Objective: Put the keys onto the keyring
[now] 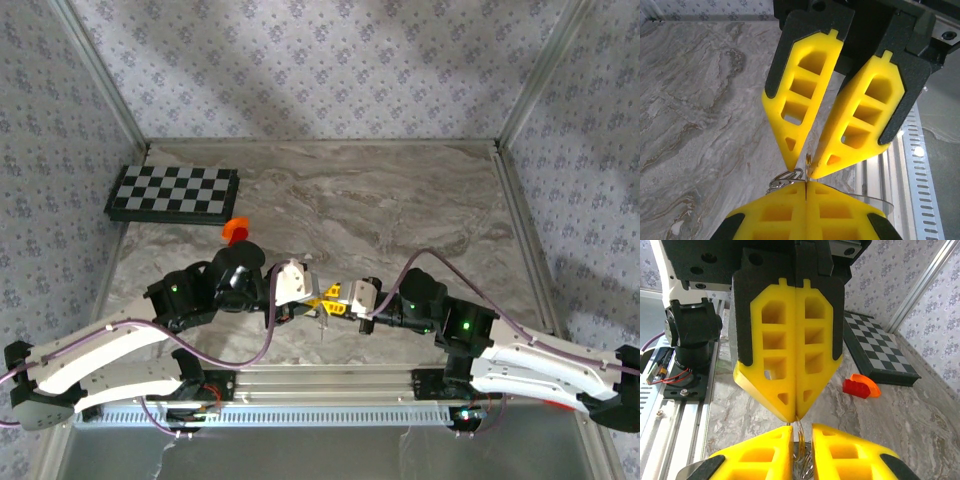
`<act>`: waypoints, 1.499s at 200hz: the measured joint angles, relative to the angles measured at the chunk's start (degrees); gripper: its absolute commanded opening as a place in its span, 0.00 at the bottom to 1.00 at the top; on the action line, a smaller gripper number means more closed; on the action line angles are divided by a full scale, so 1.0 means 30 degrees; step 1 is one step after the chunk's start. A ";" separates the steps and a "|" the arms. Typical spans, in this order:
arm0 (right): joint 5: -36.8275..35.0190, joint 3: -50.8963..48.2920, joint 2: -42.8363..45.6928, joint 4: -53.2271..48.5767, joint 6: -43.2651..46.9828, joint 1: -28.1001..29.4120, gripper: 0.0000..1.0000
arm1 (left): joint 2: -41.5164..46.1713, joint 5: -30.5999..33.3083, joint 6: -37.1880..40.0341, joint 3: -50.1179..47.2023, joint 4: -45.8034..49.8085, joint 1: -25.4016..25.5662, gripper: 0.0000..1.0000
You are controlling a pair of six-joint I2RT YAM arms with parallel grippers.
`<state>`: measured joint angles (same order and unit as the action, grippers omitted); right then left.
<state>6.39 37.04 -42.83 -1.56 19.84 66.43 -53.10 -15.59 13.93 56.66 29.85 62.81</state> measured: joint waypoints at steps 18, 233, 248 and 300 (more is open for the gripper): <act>-0.0073 0.0000 -0.0007 0.0000 0.0051 0.0000 0.15 | 0.0000 0.0000 0.0000 0.0000 -0.0007 -0.0007 0.00; 0.7009 -0.1479 0.1719 0.5078 -0.4707 -0.3657 0.00 | 0.4648 -0.0729 -0.4080 -0.5304 -0.9063 -0.0007 0.36; 0.7359 -0.1486 0.1588 0.5413 -0.4925 -0.3657 0.00 | 0.4612 -0.0852 -0.4197 -0.5304 -0.9428 -0.0007 0.36; 0.7992 -0.1486 0.1311 0.5931 -0.5333 -0.3657 0.00 | 0.4044 -0.1035 -0.4226 -0.5304 -1.0054 -0.0007 0.27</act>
<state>30.37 32.58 -38.89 16.23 3.84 55.46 -40.97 -18.70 1.26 40.75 -0.32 62.78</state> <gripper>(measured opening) 0.062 0.305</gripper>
